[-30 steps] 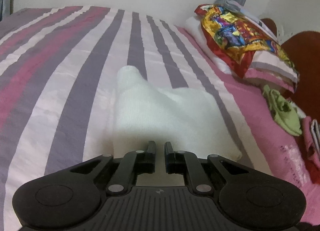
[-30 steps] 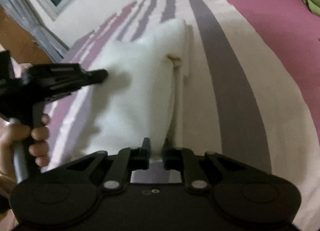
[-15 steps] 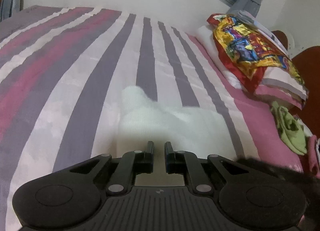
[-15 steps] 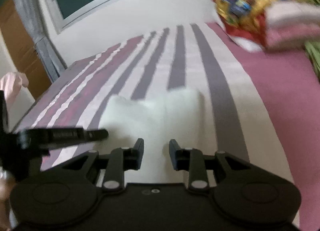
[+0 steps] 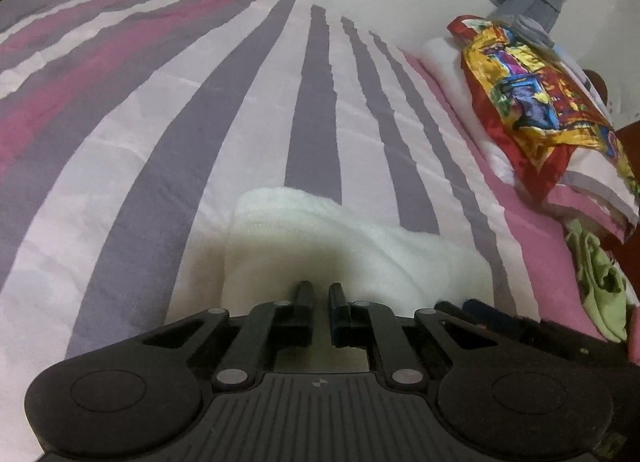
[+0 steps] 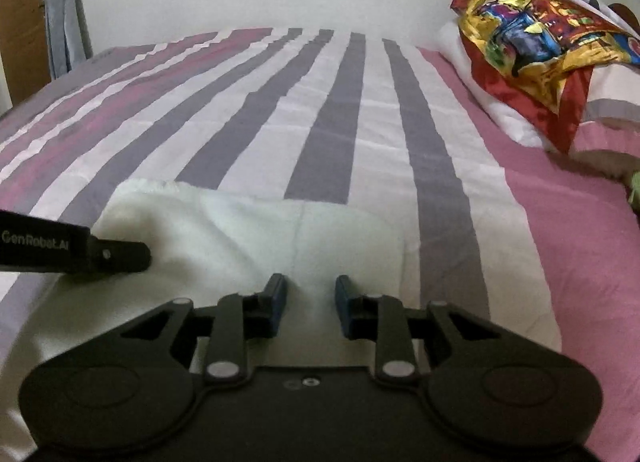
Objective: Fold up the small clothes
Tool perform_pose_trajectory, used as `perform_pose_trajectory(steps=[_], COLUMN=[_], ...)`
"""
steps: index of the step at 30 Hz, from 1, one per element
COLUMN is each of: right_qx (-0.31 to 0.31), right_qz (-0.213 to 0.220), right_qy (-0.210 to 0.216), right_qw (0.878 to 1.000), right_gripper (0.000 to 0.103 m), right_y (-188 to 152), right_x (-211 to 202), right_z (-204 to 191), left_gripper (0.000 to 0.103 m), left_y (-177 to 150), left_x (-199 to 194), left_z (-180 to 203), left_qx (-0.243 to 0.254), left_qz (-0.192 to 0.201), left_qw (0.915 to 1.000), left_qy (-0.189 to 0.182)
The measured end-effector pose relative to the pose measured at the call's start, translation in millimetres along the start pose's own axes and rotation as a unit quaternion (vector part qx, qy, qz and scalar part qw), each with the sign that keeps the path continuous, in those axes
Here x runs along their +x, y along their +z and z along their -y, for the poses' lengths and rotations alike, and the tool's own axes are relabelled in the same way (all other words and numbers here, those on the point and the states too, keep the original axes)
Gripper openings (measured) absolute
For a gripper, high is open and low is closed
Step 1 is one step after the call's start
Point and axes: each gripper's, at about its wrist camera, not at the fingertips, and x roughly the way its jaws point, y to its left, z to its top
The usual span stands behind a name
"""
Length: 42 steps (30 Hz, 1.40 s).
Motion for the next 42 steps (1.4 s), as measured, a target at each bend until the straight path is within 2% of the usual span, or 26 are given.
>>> perform_pose_trajectory(steps=[5,7,8,12,16,18,24,28,30,33,42], right_qx=[0.037,0.034,0.029,0.014,0.027,0.025,0.036,0.059,0.064,0.071,0.084], right_qz=[0.031,0.037,0.036,0.019,0.005,0.012,0.003,-0.014,-0.017,-0.021,-0.019], right_qy=[0.038,0.04,0.038,0.025,0.023,0.026,0.025,0.032,0.031,0.041,0.054], right_qw=[0.998,0.998,0.998,0.999,0.999,0.999,0.999,0.998,0.997,0.996,0.995], right_gripper=[0.029,0.034,0.037,0.038,0.038,0.039,0.043,0.049,0.053,0.054,0.057], right_y=[-4,-14,-22,-44,-36,-37,-62,-74,-76,-79,-83], right_x=[-37,-50,-54,-54,-61,-71,-89,-96,-102,-109,-128], right_z=[1,-2,-4,-6,-6,-9,-10,-3,-1,1,2], left_gripper=[0.008,0.008,0.008,0.008,0.008,0.008,0.008,0.008,0.008,0.008,0.008], left_y=[-18,-30,-34,-50,-57,-59,-71,-75,-76,-78,-78], left_x=[-32,-44,-47,-57,-67,-71,-82,-92,-98,-108,-129], left_z=[3,1,2,11,17,18,20,25,30,35,35], left_qx=[0.021,0.03,0.034,0.058,0.076,0.075,0.081,0.094,0.111,0.128,0.131], left_qz=[0.012,0.013,0.012,0.005,-0.002,-0.007,-0.017,-0.023,-0.023,-0.02,-0.014], left_qw=[0.9997,0.9995,0.9993,0.9982,0.9969,0.9969,0.9959,0.994,0.9915,0.9891,0.9874], left_qy=[0.0,0.004,0.005,0.013,0.021,0.023,0.037,0.051,0.063,0.07,0.088])
